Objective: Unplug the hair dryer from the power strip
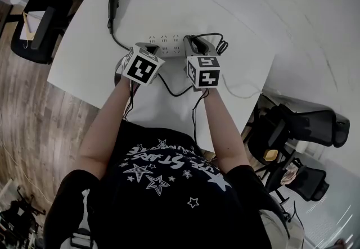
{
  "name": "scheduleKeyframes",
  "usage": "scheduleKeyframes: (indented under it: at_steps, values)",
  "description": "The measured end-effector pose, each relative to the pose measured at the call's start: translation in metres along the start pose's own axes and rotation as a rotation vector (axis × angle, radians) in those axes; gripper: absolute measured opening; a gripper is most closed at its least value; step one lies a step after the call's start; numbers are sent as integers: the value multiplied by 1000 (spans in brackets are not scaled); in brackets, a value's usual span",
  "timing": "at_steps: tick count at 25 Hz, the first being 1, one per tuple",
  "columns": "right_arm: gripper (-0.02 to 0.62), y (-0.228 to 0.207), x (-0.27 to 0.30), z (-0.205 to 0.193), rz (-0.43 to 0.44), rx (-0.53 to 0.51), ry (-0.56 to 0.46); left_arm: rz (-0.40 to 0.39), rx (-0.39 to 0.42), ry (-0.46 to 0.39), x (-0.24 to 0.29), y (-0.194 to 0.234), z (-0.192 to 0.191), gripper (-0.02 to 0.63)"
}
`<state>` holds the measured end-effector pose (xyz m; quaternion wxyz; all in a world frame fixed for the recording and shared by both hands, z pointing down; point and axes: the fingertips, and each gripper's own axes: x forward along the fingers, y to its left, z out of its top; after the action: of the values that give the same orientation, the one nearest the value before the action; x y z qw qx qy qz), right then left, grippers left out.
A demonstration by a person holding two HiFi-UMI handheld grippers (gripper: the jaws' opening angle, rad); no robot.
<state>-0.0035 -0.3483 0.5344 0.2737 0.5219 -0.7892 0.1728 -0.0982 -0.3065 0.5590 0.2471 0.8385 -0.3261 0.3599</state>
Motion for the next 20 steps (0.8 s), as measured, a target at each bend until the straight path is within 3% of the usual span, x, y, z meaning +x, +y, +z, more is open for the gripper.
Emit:
scheduleKeyframes:
  at_steps: [3,5,6,10,20]
  values:
    - [77,3,-1,0,-22,-131,18,5,8,2,1,0,0,8]
    - [75,4,-1,0,-21,-155,19,6,9,4,1,-1,0,8]
    - [75,3,-1,0,-11,-114,14,5,9,4,1,-1,0,8]
    - [77,-12,-4,-1,57,234,-18,-8,2,-4,1,-1,1,8]
    - [78,-13,-21,19,57,193,-71,4,24,-19,-2,-1,3,8]
